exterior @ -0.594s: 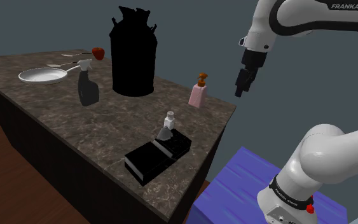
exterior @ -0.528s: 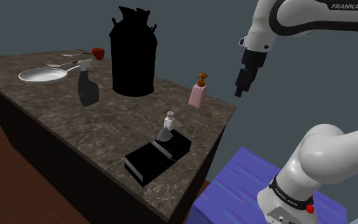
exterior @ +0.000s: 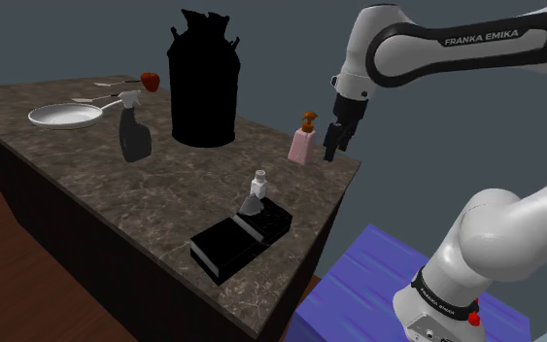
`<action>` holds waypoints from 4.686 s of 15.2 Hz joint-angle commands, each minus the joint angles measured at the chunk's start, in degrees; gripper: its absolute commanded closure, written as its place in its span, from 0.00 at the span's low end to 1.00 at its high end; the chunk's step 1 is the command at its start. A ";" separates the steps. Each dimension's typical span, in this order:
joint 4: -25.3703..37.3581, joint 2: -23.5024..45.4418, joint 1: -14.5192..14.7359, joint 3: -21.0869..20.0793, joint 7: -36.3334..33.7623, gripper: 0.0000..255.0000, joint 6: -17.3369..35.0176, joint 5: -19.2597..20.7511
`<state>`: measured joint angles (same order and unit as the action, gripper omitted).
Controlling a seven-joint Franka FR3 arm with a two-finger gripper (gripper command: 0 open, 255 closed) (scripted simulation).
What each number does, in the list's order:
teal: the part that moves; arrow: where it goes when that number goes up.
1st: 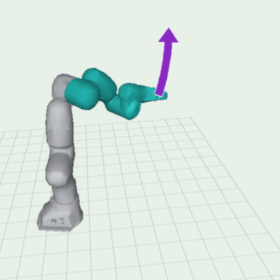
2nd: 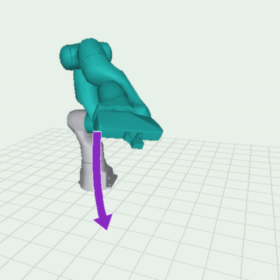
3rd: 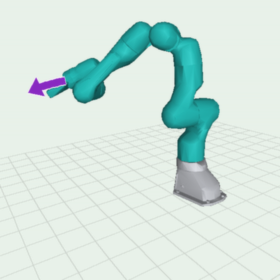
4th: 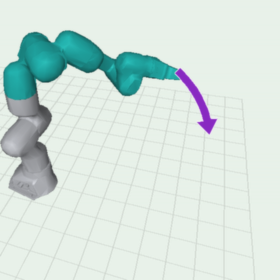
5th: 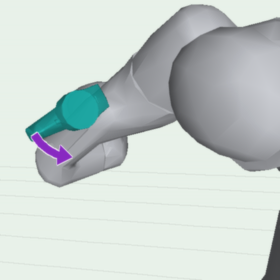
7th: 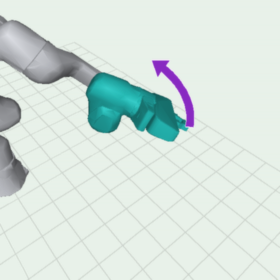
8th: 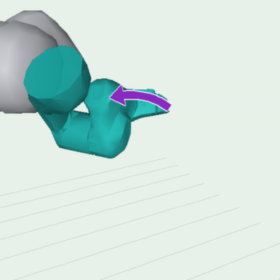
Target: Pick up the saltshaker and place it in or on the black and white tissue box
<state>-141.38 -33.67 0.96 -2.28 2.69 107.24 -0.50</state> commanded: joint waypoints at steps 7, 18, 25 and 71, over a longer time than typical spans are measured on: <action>3.51 14.96 1.39 -4.90 -4.36 0.00 14.34 1.76; 12.13 34.14 2.18 -8.89 -12.01 0.00 26.87 9.73; 11.07 37.17 1.99 -8.59 -13.02 0.00 30.85 11.22; 23.97 27.22 2.15 -8.62 -7.86 1.00 8.53 6.37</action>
<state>-118.06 -6.16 3.06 -10.87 -5.21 116.71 5.97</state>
